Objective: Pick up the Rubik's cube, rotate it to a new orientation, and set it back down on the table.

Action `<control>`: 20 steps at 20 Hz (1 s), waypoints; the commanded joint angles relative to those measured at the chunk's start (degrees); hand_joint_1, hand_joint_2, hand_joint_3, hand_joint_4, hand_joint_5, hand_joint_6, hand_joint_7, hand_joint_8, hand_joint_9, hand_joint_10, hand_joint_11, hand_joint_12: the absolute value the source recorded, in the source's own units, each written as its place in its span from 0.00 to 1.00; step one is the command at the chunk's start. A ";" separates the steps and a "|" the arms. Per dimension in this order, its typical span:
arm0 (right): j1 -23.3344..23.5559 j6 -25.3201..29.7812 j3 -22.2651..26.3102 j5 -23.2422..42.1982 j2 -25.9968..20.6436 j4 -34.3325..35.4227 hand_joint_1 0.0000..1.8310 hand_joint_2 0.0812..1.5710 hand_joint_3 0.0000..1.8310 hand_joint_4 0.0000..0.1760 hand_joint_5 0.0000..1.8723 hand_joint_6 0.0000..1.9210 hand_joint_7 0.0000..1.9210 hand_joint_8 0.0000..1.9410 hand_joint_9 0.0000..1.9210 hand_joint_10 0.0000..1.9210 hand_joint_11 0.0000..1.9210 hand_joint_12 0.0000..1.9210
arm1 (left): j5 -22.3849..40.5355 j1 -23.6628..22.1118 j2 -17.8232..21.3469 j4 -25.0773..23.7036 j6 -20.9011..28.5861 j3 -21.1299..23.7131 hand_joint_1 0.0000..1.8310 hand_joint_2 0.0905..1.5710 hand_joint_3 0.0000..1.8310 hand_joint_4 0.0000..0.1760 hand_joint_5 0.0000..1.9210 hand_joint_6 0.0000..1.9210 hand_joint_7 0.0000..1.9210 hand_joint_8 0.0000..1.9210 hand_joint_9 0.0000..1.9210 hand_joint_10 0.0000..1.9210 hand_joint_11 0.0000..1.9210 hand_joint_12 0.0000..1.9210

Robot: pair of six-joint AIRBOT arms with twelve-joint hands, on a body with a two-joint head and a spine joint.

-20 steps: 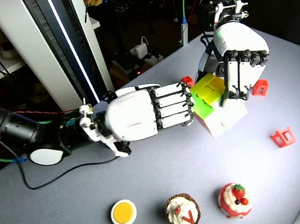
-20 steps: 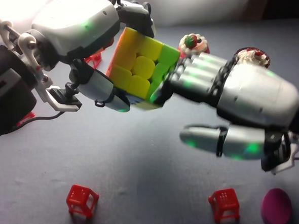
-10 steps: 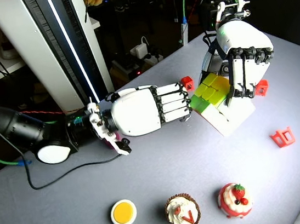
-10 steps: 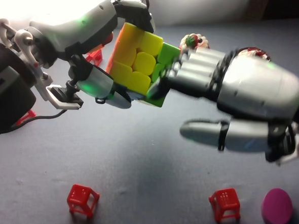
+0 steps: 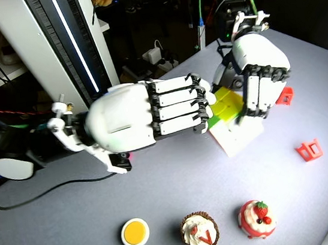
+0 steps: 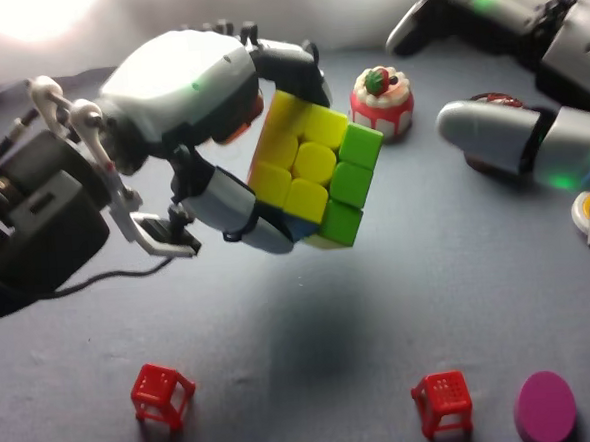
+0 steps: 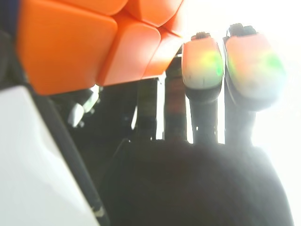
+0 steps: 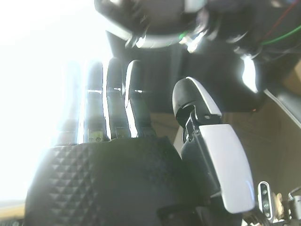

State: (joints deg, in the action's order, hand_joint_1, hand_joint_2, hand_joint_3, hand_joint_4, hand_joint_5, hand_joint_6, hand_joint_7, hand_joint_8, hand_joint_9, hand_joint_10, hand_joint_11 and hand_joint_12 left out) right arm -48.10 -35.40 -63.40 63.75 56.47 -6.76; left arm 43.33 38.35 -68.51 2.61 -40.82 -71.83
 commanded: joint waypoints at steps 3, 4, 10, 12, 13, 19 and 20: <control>0.37 0.29 0.16 7.24 -0.37 1.78 0.00 0.95 0.01 0.00 0.00 0.57 0.00 0.58 0.00 0.67 0.00 1.00 | 7.60 0.14 -1.92 1.81 4.10 -2.22 0.78 0.43 0.56 0.00 0.57 1.00 0.69 1.00 0.76 1.00 0.80 1.00; 0.37 0.29 0.06 7.20 -0.37 1.89 0.00 0.96 0.01 0.00 0.00 0.58 0.00 0.58 0.00 0.68 0.00 1.00 | 6.58 0.15 -2.43 1.99 4.31 -2.78 0.81 0.44 0.54 0.00 0.60 1.00 0.71 1.00 0.79 1.00 0.83 1.00; 0.13 0.29 -0.18 6.80 -0.35 2.16 0.00 0.97 0.01 0.00 0.00 0.55 0.00 0.58 0.00 0.73 0.00 1.00 | 1.67 -0.17 -3.50 2.00 4.58 -4.95 0.64 0.60 0.38 0.00 0.34 0.87 0.39 0.91 0.63 1.00 0.67 1.00; 0.12 0.29 -0.26 6.74 -0.36 2.20 0.00 0.96 0.01 0.00 0.00 0.50 0.00 0.55 0.00 0.70 0.00 1.00 | 1.59 -0.34 -3.03 1.83 4.36 -4.86 0.62 0.81 0.05 0.00 0.30 0.82 0.32 0.84 0.44 0.98 0.51 1.00; 0.11 0.29 -0.28 6.73 -0.36 2.22 0.00 0.96 0.01 0.00 0.00 0.52 0.00 0.56 0.00 0.70 0.00 1.00 | 1.70 -0.35 -2.85 1.83 4.28 -4.79 0.51 0.75 0.00 0.00 0.17 0.53 0.21 0.62 0.24 0.82 0.27 1.00; -0.15 0.29 -0.28 6.75 -0.36 2.45 0.00 0.97 0.01 0.00 0.00 0.48 0.00 0.51 0.00 0.63 0.00 1.00 | 2.89 0.10 -0.78 2.30 2.58 -3.51 0.38 0.67 0.00 0.15 0.13 0.03 0.12 0.01 0.04 0.14 0.00 0.46; -0.18 0.29 -0.27 6.75 -0.36 2.48 0.00 0.97 0.01 0.00 0.00 0.49 0.00 0.51 0.00 0.64 0.00 1.00 | 3.01 0.11 -0.38 2.30 1.99 -3.15 0.40 0.65 0.00 0.22 0.12 0.01 0.10 0.00 0.04 0.08 0.00 0.26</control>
State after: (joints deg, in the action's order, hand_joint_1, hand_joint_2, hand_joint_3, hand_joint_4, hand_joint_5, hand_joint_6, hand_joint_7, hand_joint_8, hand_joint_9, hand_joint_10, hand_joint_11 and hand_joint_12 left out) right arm -48.75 -35.40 -63.59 63.59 56.05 -5.65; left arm 39.44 38.98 -68.75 5.08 -39.00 -74.96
